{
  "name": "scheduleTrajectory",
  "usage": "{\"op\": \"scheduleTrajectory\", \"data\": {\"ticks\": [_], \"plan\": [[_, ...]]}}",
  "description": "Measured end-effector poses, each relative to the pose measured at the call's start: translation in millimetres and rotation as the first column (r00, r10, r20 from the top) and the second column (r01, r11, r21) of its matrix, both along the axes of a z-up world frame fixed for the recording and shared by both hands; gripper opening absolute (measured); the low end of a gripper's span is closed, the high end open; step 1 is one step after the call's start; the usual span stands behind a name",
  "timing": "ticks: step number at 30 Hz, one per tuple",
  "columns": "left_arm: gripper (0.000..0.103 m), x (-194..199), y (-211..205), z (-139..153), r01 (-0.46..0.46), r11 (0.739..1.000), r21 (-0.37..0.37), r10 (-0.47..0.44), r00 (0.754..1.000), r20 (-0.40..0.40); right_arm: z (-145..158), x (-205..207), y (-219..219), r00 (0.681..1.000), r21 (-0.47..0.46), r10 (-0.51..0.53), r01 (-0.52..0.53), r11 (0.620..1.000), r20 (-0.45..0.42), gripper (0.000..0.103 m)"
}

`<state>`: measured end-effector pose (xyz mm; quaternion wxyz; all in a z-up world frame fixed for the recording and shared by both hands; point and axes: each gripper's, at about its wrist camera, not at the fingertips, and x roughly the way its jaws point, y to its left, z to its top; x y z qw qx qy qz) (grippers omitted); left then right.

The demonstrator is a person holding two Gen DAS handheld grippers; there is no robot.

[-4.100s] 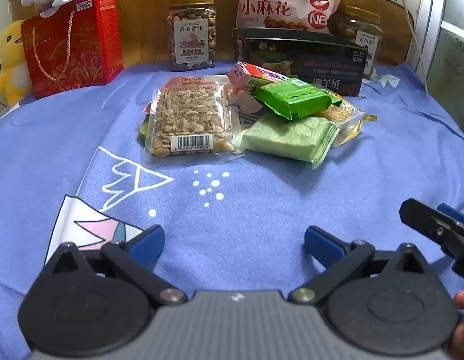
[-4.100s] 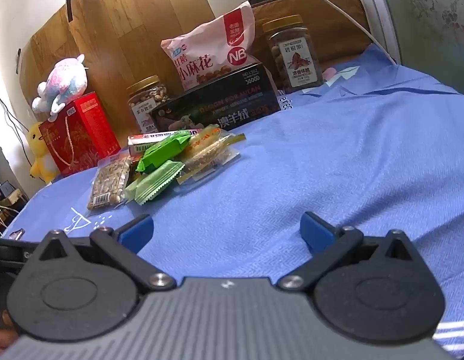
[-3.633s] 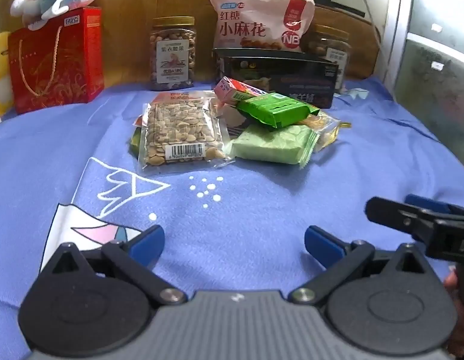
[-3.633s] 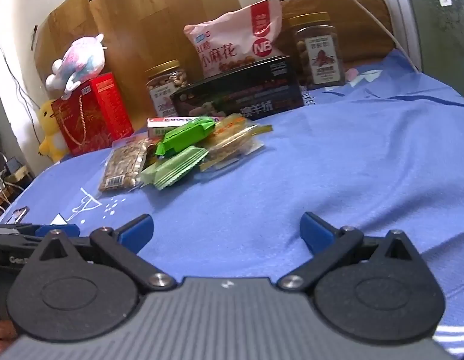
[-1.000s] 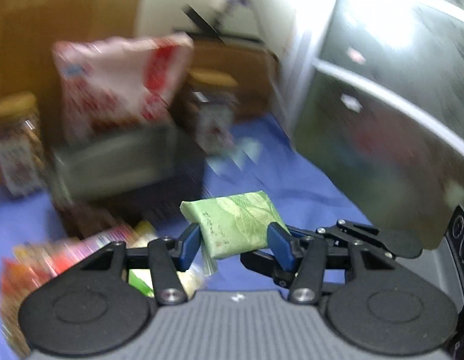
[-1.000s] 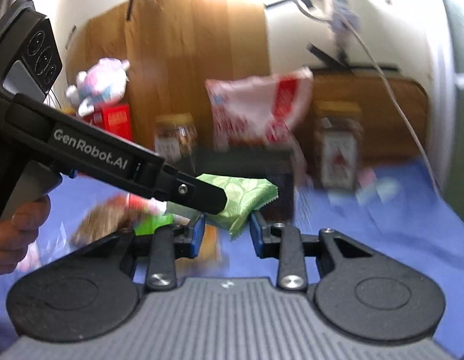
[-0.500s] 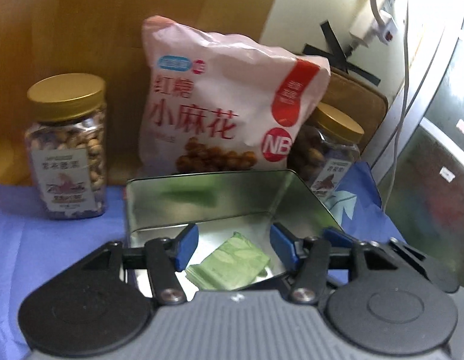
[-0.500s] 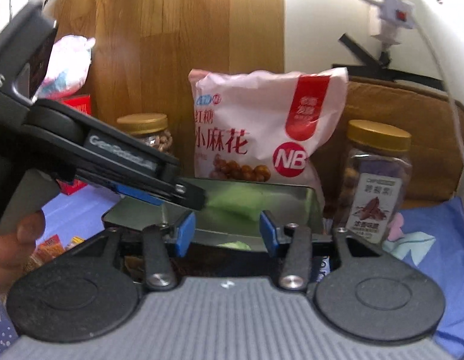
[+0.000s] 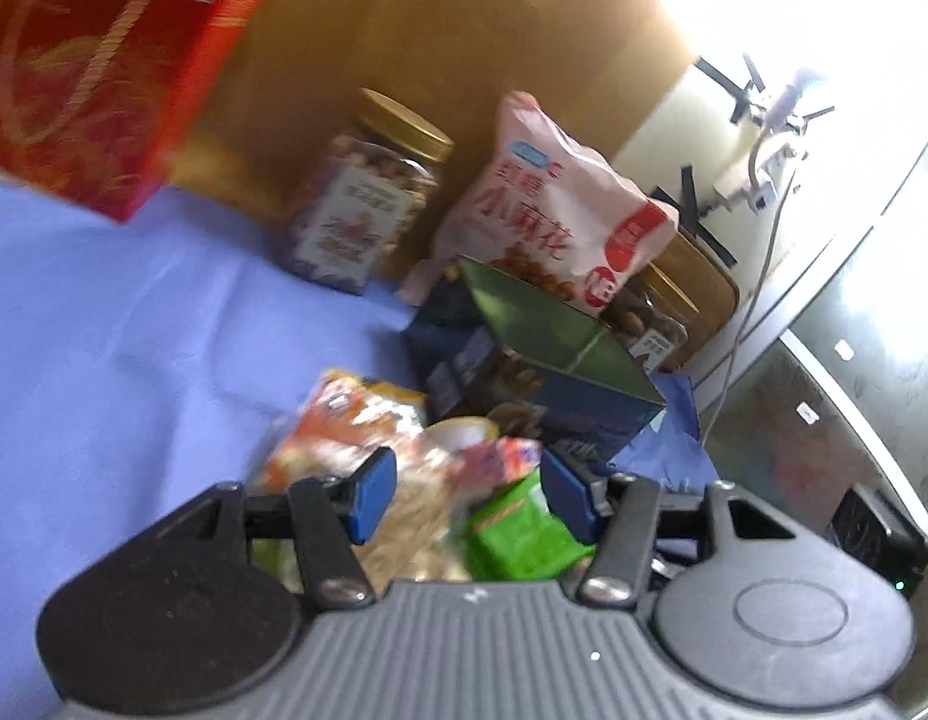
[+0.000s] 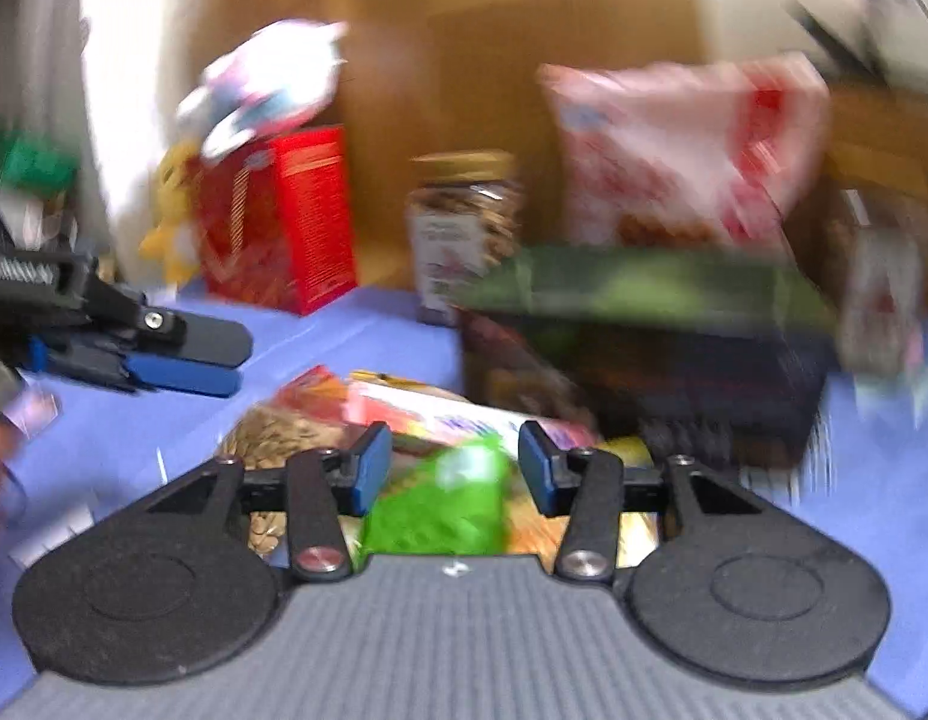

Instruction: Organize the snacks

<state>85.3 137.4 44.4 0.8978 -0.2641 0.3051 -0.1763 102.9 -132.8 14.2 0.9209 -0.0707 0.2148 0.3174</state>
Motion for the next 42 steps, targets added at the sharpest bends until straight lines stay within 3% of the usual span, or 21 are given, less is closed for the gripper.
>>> {"op": "scheduleTrajectory", "data": {"ticks": [2,6,9,13,15,17,19,21,22,24,26,29,32,37,39,42], "plan": [[0.054,-13,8,1,-0.009,1.000,0.016,0.009,1.000,0.012,-2,-6,30,0.990,-0.161,0.067,-0.047,0.986,0.121,0.051],[0.064,-34,19,6,-0.016,1.000,0.020,0.015,0.999,0.039,-18,1,65,0.954,-0.391,0.165,-0.057,0.919,0.250,0.049],[0.064,-42,21,7,-0.008,1.000,0.021,0.007,0.999,0.051,-24,4,72,0.927,-0.487,0.243,-0.079,0.870,0.285,0.038],[0.064,-43,22,1,-0.008,1.000,0.010,0.007,0.999,0.035,-25,-16,68,0.889,-0.526,0.266,-0.034,0.850,0.373,0.028],[0.064,-41,22,-3,-0.002,1.000,-0.007,0.003,1.000,0.019,-23,-39,59,0.874,-0.495,0.262,-0.029,0.869,0.409,0.027],[0.064,-42,21,-6,0.006,1.000,-0.016,-0.006,1.000,0.013,-16,-64,46,0.861,-0.441,0.292,-0.090,0.893,0.416,0.028],[0.064,-44,21,-7,0.010,1.000,-0.017,-0.010,1.000,0.012,-13,-89,38,0.848,-0.414,0.356,-0.182,0.892,0.392,0.027],[0.064,-47,23,-8,0.010,1.000,-0.019,-0.010,1.000,0.012,-13,-109,34,0.843,-0.390,0.418,-0.279,0.878,0.339,0.021],[0.064,-49,23,-8,0.006,1.000,-0.018,-0.006,1.000,0.011,-13,-115,33,0.850,-0.360,0.440,-0.330,0.873,0.289,0.023],[0.064,-53,25,-10,-0.002,1.000,-0.018,0.003,1.000,0.006,-15,-120,32,0.864,-0.292,0.455,-0.388,0.874,0.214,0.045],[0.064,-58,26,-12,-0.005,1.000,-0.021,0.005,1.000,-0.004,-14,-117,25,0.882,-0.198,0.441,-0.408,0.891,0.165,0.046],[0.064,-68,25,-15,-0.003,1.000,0.002,0.003,1.000,-0.016,-11,-96,11,0.933,-0.072,0.348,-0.342,0.937,0.095,0.047],[0.064,-76,20,-20,0.019,0.999,0.027,-0.018,0.999,-0.026,-11,-65,-6,0.975,0.068,0.218,-0.215,0.974,-0.043,0.046],[0.064,-86,-9,-28,0.150,0.986,0.072,-0.146,0.988,-0.057,-1,-20,-21,0.983,0.172,0.115,-0.090,0.981,-0.142,0.046],[0.064,-91,-24,-29,0.191,0.974,0.123,-0.184,0.981,-0.067,0,-5,-24,0.977,0.220,0.116,-0.075,0.973,-0.180,0.039],[0.060,-96,-40,-31,0.228,0.956,0.185,-0.216,0.973,-0.085,-5,11,-12,0.971,0.196,0.115,-0.073,0.978,-0.210,0.035]]}}
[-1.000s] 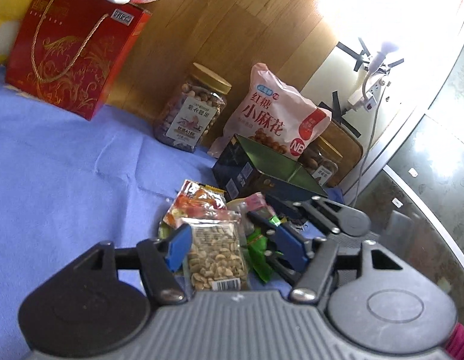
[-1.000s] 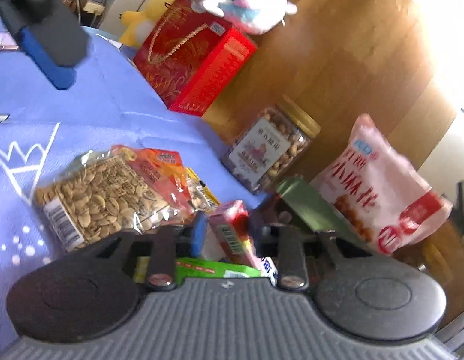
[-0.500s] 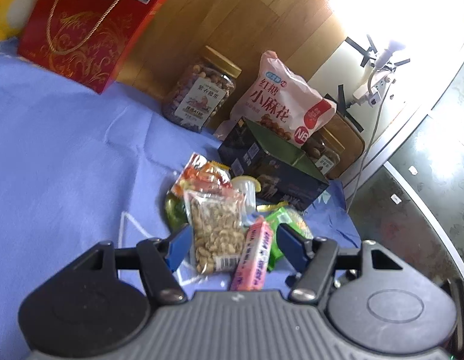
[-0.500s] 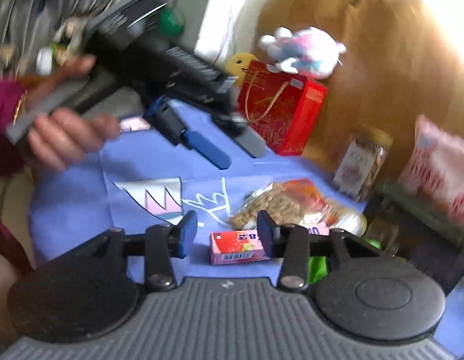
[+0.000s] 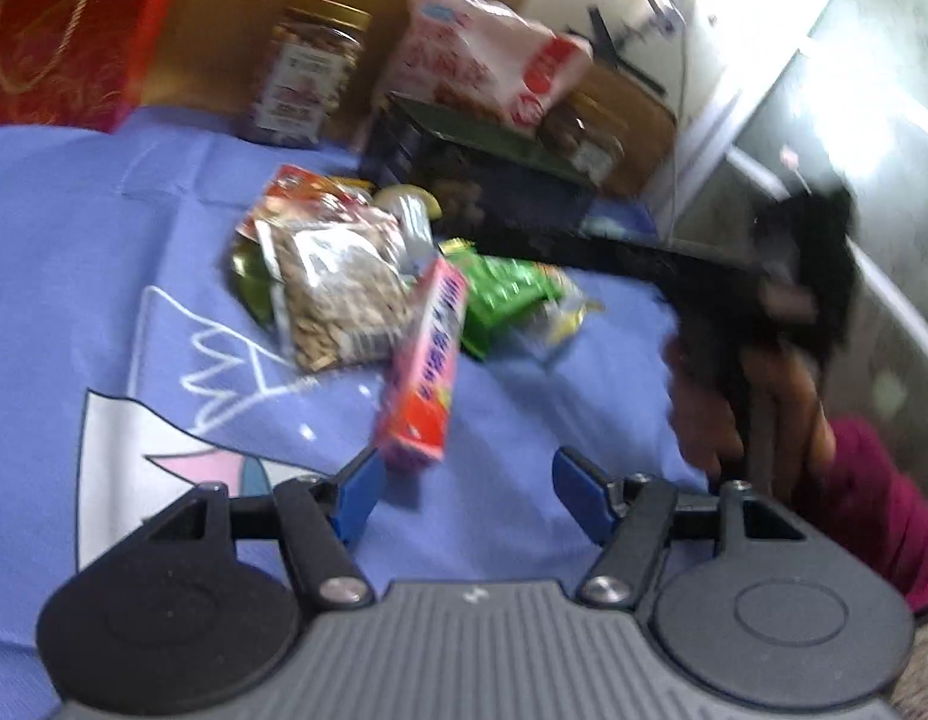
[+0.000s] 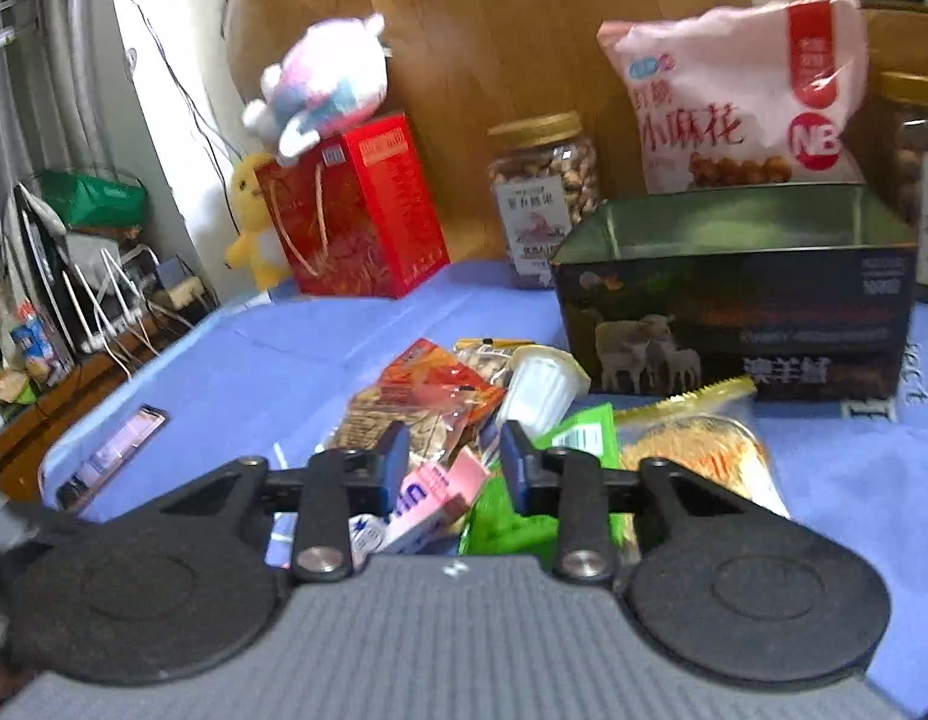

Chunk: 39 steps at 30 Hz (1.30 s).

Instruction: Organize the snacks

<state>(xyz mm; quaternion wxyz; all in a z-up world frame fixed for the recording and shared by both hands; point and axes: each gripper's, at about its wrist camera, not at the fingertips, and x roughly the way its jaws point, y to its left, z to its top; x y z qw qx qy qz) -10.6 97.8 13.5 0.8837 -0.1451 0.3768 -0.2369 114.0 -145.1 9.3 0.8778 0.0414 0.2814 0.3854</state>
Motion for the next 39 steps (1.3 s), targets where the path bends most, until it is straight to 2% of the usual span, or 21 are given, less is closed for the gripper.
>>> {"op": "scheduleTrajectory", "data": {"ticks": [3,4,7,10,12,14,16,19,21,23,24,27,31,33,34,39], "plan": [[0.053,0,-2,-3,-0.007,1.000,0.001,0.007,1.000,-0.020,-9,4,10,0.999,-0.033,-0.001,0.000,0.999,-0.039,0.033],[0.050,2,0,-5,-0.022,1.000,0.000,0.022,0.999,-0.030,-13,5,10,0.998,-0.024,0.013,-0.015,1.000,-0.067,0.031],[0.049,10,14,-9,-0.106,0.994,0.000,0.106,0.993,-0.060,-17,-7,4,0.993,0.017,0.049,-0.047,0.999,-0.110,0.029],[0.047,17,33,-10,-0.198,0.980,-0.024,0.195,0.977,-0.081,-21,-36,-3,0.990,0.025,0.090,-0.088,0.996,-0.112,0.030],[0.047,17,42,-9,-0.252,0.968,-0.006,0.251,0.965,-0.074,-25,-52,-6,0.989,0.018,0.111,-0.110,0.994,-0.097,0.031],[0.049,14,50,-5,-0.263,0.965,-0.024,0.261,0.963,-0.066,-27,-67,-13,0.988,0.025,0.137,-0.135,0.990,-0.072,0.031],[0.058,8,58,0,-0.235,0.970,-0.070,0.231,0.971,-0.063,-24,-74,-17,0.991,-0.010,0.128,-0.129,0.992,-0.030,0.036],[0.058,-6,63,9,-0.216,0.974,-0.062,0.214,0.976,-0.042,-17,-73,-22,0.987,-0.013,0.161,-0.161,0.987,-0.022,0.047],[0.058,-20,63,13,-0.188,0.981,-0.041,0.186,0.982,-0.041,-16,-73,-22,0.975,-0.015,0.221,-0.221,0.975,-0.016,0.063],[0.059,-33,62,13,-0.153,0.987,-0.039,0.151,0.987,-0.051,-16,-81,-16,0.960,-0.074,0.276,-0.273,0.959,0.040,0.072],[0.059,-39,60,12,-0.134,0.990,-0.042,0.131,0.989,-0.062,-18,-83,-12,0.952,-0.114,0.300,-0.291,0.950,0.063,0.073],[0.059,-50,48,8,-0.104,0.994,-0.041,0.100,0.990,-0.095,-26,-77,3,0.943,-0.194,0.327,-0.310,0.931,0.064,0.073],[0.056,-43,39,-1,-0.128,0.990,-0.052,0.121,0.985,-0.125,-35,-65,15,0.937,-0.177,0.349,-0.345,0.922,-0.008,0.069],[0.049,-35,39,-9,-0.141,0.988,-0.060,0.129,0.978,-0.164,-35,-69,15,0.934,-0.171,0.358,-0.352,0.920,0.004,0.056],[0.047,-32,38,-11,-0.143,0.988,-0.063,0.130,0.977,-0.170,-35,-72,15,0.934,-0.168,0.356,-0.350,0.922,0.010,0.053],[0.047,-22,32,-9,-0.144,0.989,-0.025,0.138,0.979,-0.150,-35,-91,4,0.947,-0.200,0.315,-0.298,0.934,0.061,0.050]]}}
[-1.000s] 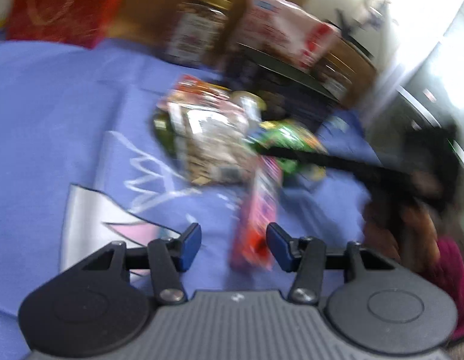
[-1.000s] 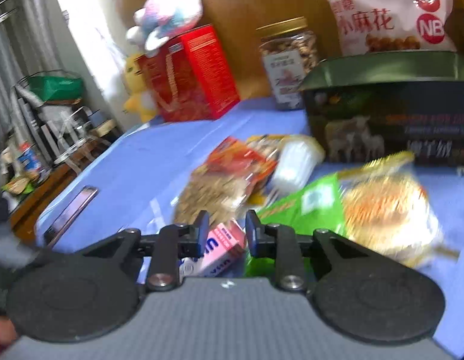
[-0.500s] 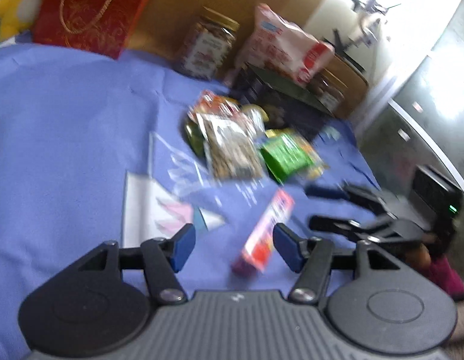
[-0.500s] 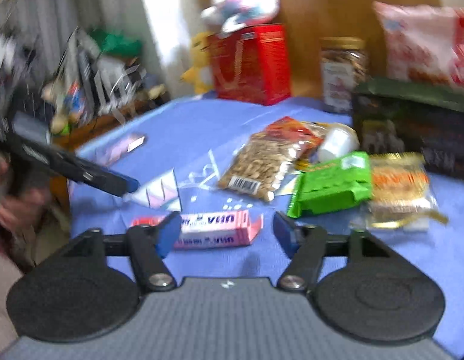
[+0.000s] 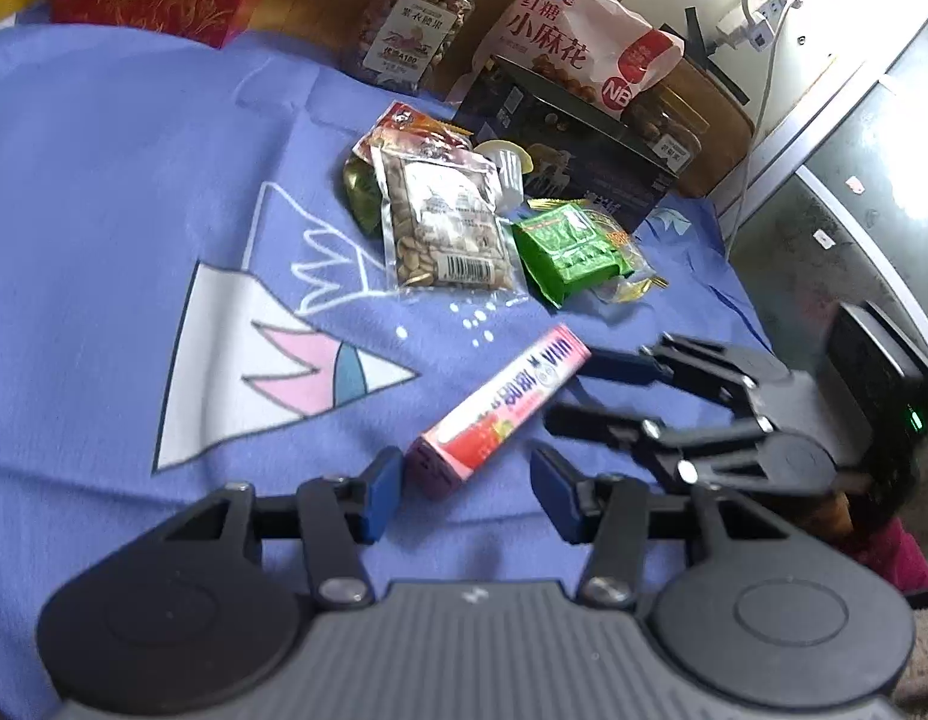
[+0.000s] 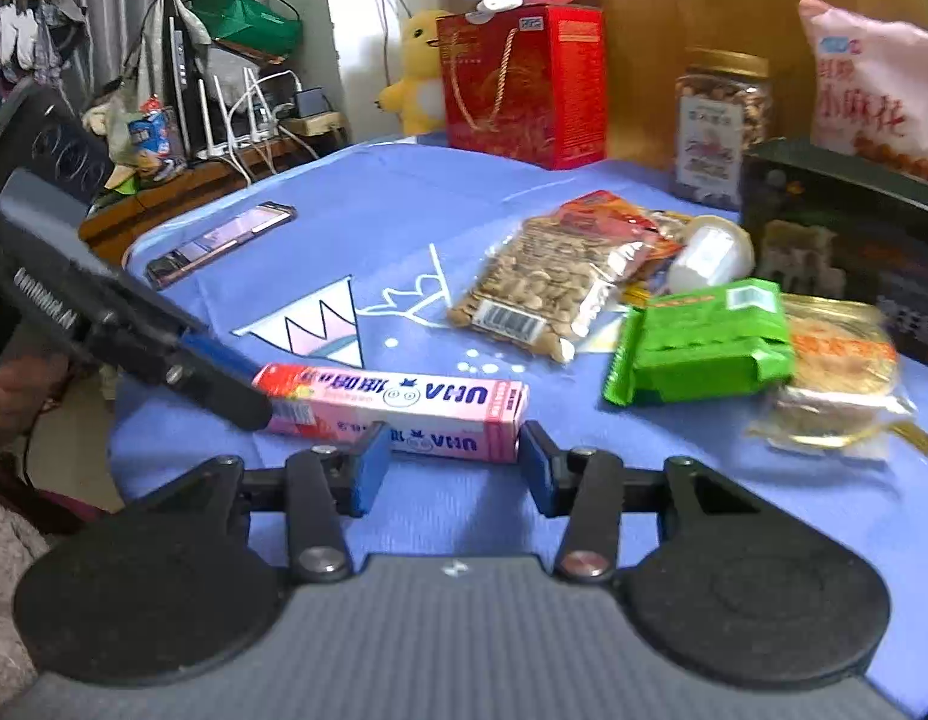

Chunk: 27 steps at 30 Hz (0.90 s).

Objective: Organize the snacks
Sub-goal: 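Lift the pink candy box into the tin box and release it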

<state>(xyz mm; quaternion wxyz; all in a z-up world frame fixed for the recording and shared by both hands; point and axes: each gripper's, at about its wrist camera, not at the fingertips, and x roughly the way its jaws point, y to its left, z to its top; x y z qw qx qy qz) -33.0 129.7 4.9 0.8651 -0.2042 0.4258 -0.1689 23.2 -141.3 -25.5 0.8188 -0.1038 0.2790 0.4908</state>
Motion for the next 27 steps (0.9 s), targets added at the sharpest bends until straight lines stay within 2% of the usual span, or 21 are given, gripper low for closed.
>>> {"op": "scheduleTrajectory", "data": {"ticks": [4,8,13,17,20,23,27], "plan": [[0.047,15,-8,3,-0.003,0.999,0.045,0.002,1.000,0.017,1,-20,-8,0.995,-0.004,-0.048,0.049,0.999,0.082,0.050],[0.047,30,-21,8,0.033,0.995,0.092,-0.037,0.998,0.041,2,-25,-15,0.986,0.022,-0.144,0.143,0.990,0.085,0.049],[0.047,57,-37,34,0.083,0.984,0.155,-0.102,0.988,0.118,15,-18,-23,0.962,0.047,-0.219,0.214,0.976,0.161,0.048],[0.047,86,-55,64,0.100,0.975,0.197,-0.141,0.969,0.203,38,10,-30,0.923,0.112,-0.309,0.291,0.950,0.230,0.048],[0.047,119,-70,84,0.087,0.969,0.230,-0.149,0.952,0.267,54,38,-37,0.893,0.164,-0.377,0.346,0.924,0.244,0.047],[0.047,156,-83,97,0.081,0.968,0.236,-0.151,0.943,0.295,67,72,-44,0.866,0.207,-0.442,0.400,0.893,0.232,0.047],[0.047,207,-97,102,0.079,0.969,0.234,-0.149,0.942,0.300,74,111,-42,0.827,0.213,-0.498,0.454,0.865,0.261,0.047]]}}
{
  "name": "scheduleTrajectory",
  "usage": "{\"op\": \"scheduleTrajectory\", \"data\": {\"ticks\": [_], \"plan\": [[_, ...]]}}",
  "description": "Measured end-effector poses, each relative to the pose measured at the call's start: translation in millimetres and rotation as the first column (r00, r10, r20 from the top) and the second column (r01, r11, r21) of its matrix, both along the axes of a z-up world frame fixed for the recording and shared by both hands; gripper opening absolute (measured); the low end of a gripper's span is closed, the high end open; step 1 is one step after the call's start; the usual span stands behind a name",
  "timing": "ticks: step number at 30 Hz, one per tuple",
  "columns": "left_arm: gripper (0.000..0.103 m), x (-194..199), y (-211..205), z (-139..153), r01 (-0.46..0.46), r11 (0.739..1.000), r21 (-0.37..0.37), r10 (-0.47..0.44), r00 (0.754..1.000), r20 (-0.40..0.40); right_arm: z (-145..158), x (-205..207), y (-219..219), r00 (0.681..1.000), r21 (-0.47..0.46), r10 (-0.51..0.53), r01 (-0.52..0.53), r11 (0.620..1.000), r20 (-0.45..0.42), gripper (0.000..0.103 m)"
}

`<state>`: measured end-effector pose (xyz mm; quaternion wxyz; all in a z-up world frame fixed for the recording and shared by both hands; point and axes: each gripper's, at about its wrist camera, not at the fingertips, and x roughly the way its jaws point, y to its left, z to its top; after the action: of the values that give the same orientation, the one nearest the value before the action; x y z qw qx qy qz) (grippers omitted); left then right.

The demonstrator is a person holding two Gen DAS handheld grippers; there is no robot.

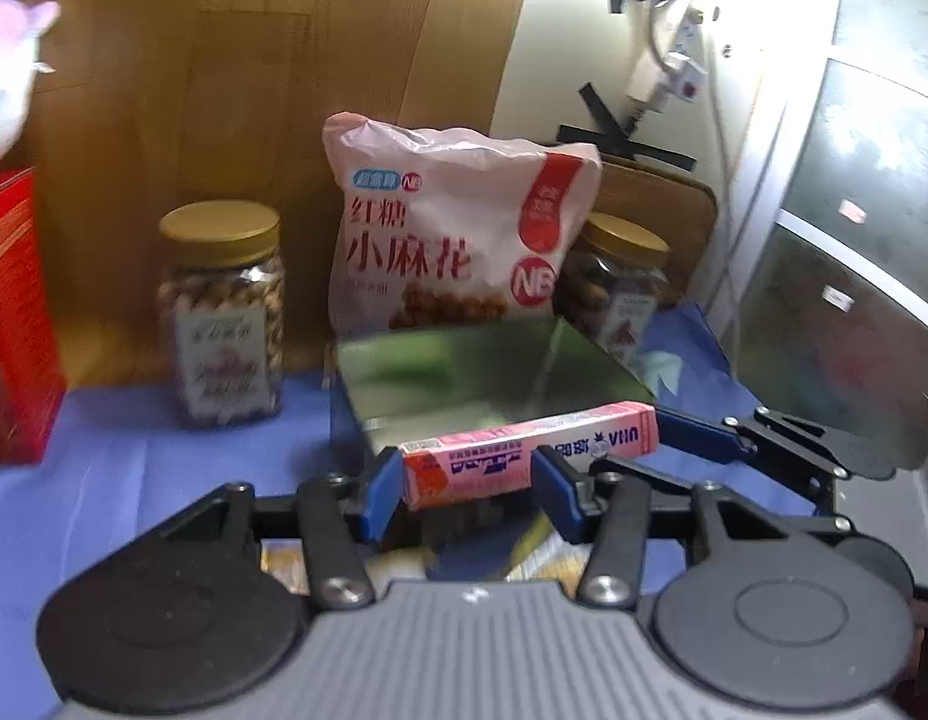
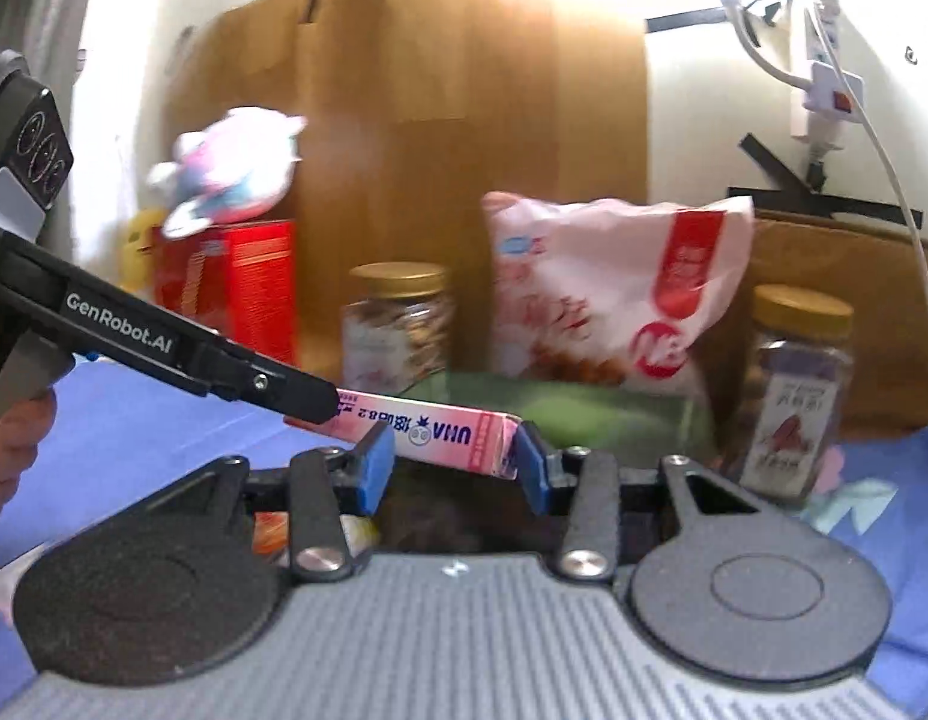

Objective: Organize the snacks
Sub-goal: 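Lift the pink candy box into the tin box and release it, then grasp the clear bag of nuts with the left tool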

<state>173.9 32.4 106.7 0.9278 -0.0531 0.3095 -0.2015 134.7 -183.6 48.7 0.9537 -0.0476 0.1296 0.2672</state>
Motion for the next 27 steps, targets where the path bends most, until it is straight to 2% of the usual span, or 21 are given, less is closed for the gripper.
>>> {"op": "scheduleTrajectory", "data": {"ticks": [4,9,13,16,18,20,22,25,27], "plan": [[0.047,46,-13,-11,0.003,1.000,-0.003,-0.003,1.000,-0.031,-1,36,-2,0.998,0.007,-0.059,0.059,0.998,-0.009,0.047],[0.049,76,-26,-31,-0.017,1.000,0.025,0.018,0.998,-0.063,-14,60,-3,0.994,0.001,-0.096,0.096,0.995,-0.046,0.049],[0.063,80,-28,-36,-0.033,0.999,0.037,0.035,0.998,-0.045,-25,70,-1,0.991,0.010,-0.110,0.111,0.994,-0.077,0.055],[0.064,70,-21,-29,-0.036,0.999,0.024,0.036,0.999,-0.016,-24,64,-4,0.989,0.039,-0.135,0.137,0.990,-0.062,0.056],[0.064,55,-7,-21,-0.037,0.999,-0.015,0.037,0.999,-0.004,-19,54,-10,0.988,0.081,-0.138,0.143,0.986,-0.062,0.056],[0.064,32,16,-17,-0.041,0.996,-0.077,0.042,0.999,0.009,-17,40,-17,0.991,0.150,-0.101,0.113,0.982,-0.085,0.056],[0.064,10,41,-19,-0.066,0.990,-0.125,0.069,0.998,0.013,-19,30,-18,0.989,0.204,-0.025,0.055,0.977,-0.147,0.055],[0.064,-23,79,-33,-0.155,0.974,-0.163,0.153,0.988,-0.025,-28,15,1,0.962,0.242,0.113,-0.051,0.969,-0.248,0.050],[0.064,-41,99,-46,-0.203,0.962,-0.181,0.192,0.978,-0.080,-36,4,20,0.929,0.250,0.207,-0.132,0.959,-0.307,0.049]]}}
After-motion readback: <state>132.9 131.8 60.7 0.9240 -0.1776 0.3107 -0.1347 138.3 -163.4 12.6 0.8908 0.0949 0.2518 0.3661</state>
